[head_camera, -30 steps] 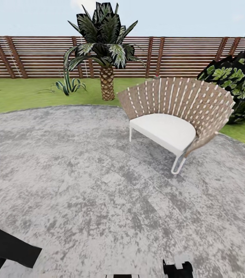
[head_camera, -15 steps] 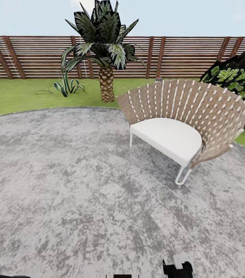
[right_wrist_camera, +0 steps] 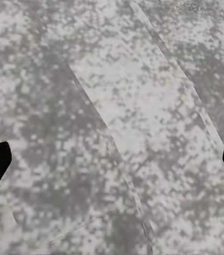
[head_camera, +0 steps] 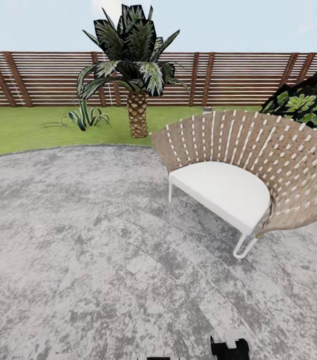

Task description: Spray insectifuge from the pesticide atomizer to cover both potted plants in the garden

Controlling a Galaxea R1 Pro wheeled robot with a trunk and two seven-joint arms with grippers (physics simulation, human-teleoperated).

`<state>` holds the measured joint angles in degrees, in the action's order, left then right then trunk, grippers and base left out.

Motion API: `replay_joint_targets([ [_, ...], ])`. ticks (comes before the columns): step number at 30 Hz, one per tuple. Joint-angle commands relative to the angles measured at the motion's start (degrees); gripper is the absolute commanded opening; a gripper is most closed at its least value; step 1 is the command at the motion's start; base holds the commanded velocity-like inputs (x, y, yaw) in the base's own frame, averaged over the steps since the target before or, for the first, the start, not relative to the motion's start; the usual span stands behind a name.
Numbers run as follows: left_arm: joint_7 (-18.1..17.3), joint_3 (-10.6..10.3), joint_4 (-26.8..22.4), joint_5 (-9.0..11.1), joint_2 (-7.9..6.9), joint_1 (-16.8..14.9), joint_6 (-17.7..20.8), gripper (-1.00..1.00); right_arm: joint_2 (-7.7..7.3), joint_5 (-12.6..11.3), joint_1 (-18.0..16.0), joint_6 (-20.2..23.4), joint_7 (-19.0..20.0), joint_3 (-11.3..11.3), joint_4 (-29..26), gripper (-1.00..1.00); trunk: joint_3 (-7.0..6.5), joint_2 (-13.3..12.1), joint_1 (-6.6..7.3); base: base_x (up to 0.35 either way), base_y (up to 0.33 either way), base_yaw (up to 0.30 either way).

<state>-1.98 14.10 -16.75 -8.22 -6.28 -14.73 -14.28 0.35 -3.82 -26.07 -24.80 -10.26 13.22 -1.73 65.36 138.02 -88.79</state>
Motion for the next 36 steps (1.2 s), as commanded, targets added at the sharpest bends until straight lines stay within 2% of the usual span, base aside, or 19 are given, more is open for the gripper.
replay_joint_targets([
  [1, -0.2, 0.5, 0.0, -0.6, 0.03, 0.0, -0.2, -1.0, 0.03, -0.4, 0.0, -0.2, -0.2, 0.5, 0.1, 1.0, -0.04, 0.0, -0.03, 0.34, 0.0, 0.0],
  [25, -0.2, 0.5, 0.0, -0.6, -0.02, 0.0, -0.2, -1.0, 0.09, -0.4, 0.0, -0.2, -0.2, 0.5, 0.1, 1.0, -0.33, 0.0, -0.03, 0.34, 0.0, 0.003],
  [36, -0.2, 0.5, 0.0, -0.6, -0.02, -0.1, -0.2, -1.0, 0.18, -0.4, 0.0, -0.2, -0.2, 0.6, 0.1, 1.0, -0.33, 0.0, -0.03, 0.34, 0.0, 0.243],
])
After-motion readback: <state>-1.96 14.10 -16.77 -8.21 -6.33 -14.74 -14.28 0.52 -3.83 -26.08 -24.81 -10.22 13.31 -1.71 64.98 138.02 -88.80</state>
